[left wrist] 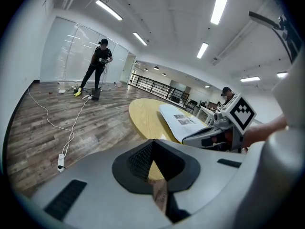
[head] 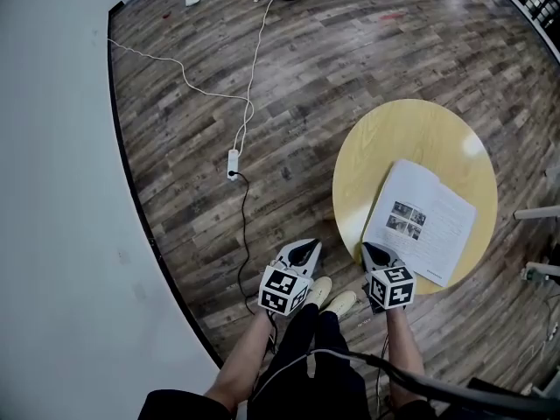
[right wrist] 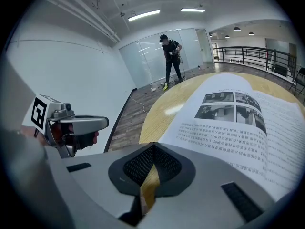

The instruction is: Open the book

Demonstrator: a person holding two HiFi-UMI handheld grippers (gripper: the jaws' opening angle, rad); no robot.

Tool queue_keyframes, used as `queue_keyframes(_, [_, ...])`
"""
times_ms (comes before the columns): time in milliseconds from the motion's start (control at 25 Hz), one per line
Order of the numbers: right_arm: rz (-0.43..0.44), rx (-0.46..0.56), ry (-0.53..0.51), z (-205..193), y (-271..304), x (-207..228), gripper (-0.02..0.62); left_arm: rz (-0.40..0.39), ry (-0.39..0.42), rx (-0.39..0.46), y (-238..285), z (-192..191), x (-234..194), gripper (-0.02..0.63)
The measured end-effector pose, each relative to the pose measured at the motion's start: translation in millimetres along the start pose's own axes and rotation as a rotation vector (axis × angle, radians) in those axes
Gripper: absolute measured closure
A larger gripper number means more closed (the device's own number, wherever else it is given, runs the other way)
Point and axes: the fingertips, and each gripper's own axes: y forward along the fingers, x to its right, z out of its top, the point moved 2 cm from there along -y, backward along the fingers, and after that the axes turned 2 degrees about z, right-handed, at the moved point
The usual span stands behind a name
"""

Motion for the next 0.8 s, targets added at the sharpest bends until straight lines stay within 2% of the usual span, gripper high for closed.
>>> queue_keyframes(640, [0.013,-0.059,0.006,-4,9,2,0.591,0.007,-0.036,-0.004,5,-1,0,0.607])
queue_keyframes(800, [0.004,-0.052,0.039,-1,12,6,0.591,0.012,-0.038,0.008,3,5,-3,0.607])
